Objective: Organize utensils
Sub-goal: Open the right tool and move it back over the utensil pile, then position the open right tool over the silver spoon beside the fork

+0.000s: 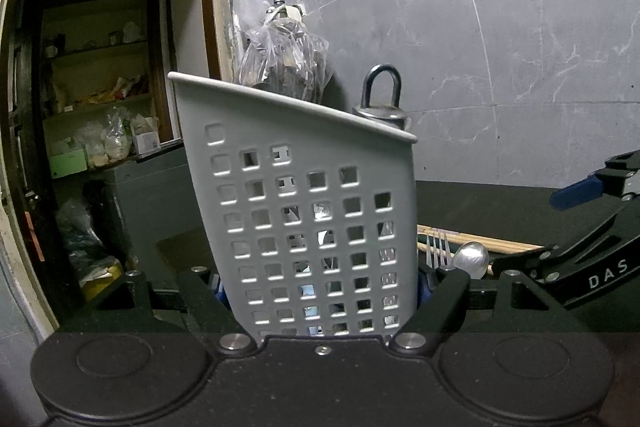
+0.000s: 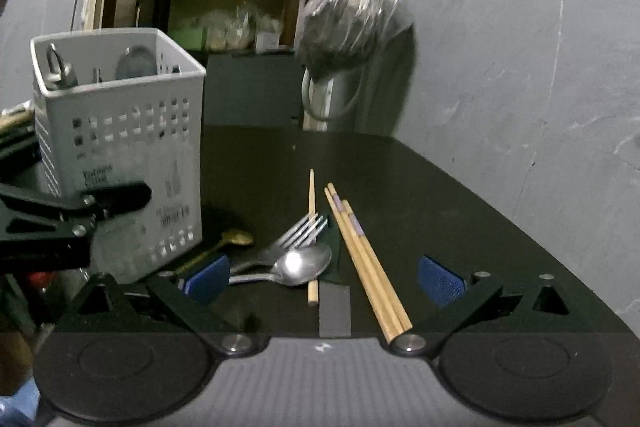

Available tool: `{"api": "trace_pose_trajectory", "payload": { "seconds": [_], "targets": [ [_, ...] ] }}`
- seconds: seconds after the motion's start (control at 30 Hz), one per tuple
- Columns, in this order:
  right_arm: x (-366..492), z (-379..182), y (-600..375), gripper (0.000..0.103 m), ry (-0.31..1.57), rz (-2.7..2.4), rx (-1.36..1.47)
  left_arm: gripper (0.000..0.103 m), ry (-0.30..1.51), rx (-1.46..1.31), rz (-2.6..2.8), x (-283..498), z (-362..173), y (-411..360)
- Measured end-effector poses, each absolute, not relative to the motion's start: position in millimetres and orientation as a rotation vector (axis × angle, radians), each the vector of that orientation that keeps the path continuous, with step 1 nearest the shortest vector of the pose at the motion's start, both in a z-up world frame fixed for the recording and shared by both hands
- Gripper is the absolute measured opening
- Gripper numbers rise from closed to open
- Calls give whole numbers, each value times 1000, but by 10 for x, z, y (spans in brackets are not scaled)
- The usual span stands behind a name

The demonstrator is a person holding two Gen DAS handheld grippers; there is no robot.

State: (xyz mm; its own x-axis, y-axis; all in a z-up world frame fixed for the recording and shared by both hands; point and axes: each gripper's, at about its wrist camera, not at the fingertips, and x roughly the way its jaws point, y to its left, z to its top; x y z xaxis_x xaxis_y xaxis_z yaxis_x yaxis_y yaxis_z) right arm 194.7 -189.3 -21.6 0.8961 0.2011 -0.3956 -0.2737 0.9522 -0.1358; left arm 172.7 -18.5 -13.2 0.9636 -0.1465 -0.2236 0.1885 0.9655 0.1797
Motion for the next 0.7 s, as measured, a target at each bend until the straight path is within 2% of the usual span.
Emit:
{"api": "trace_pose_trajectory", "payload": {
  "seconds": [0.33,0.7],
  "targets": [
    [2180,-290,-1893,103,518,299,-187,79,213,204,-171,1721,-127,-193],
    [2404,-326,-1528,103,492,345,-338,79,212,204,-171,1716,-126,-193]
  ]
}}
